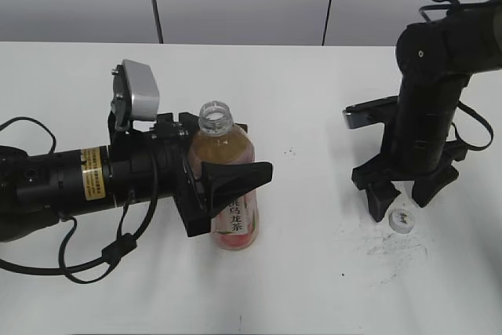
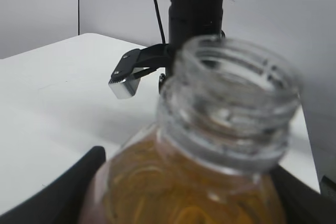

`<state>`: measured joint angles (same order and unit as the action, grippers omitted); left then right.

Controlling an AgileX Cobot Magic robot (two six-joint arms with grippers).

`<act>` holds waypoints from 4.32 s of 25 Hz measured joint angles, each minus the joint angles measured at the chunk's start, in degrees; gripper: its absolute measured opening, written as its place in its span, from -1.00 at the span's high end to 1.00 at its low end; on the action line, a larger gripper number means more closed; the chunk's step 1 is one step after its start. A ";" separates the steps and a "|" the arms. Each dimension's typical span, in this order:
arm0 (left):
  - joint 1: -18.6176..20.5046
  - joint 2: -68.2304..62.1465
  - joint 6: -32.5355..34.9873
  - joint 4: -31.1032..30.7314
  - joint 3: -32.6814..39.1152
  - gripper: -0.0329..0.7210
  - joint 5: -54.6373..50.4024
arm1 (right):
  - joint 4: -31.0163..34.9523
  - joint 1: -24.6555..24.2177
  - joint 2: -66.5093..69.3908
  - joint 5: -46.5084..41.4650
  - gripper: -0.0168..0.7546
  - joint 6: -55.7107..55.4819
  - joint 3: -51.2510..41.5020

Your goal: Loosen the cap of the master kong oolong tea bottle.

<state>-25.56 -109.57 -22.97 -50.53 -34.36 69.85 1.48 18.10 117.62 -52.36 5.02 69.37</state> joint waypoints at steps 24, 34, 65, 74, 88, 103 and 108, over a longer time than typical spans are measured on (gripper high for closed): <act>2.85 0.00 3.09 0.43 0.00 -0.58 -0.53 | 0.00 0.00 -1.62 1.08 -0.51 -0.94 0.00; 4.84 0.00 2.85 -4.61 0.00 -0.65 -0.48 | -0.04 0.00 -1.62 1.08 -0.51 -0.95 0.00; 4.89 22.67 -7.09 -2.76 0.00 -0.66 -5.14 | 0.09 0.00 -1.62 1.13 -0.51 -1.73 0.00; 4.89 33.73 -18.60 -2.79 0.05 -0.66 -21.98 | -0.03 0.00 -1.62 0.18 -0.51 -3.54 0.00; 4.90 60.66 -23.33 -1.61 0.05 -0.65 -65.22 | -1.48 0.00 -14.20 -7.71 -0.51 -3.73 -0.04; 4.90 81.88 13.20 40.56 -1.52 -0.64 -123.71 | -2.14 0.00 -47.01 -16.94 -0.51 -3.73 -1.71; 4.90 88.92 22.97 46.97 -1.84 -0.64 -136.49 | 0.42 0.00 -60.81 -17.04 -0.51 -3.73 -8.59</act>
<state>-20.65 -20.65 0.00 -3.56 -36.20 -66.65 1.90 18.10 56.80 -69.40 1.30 60.78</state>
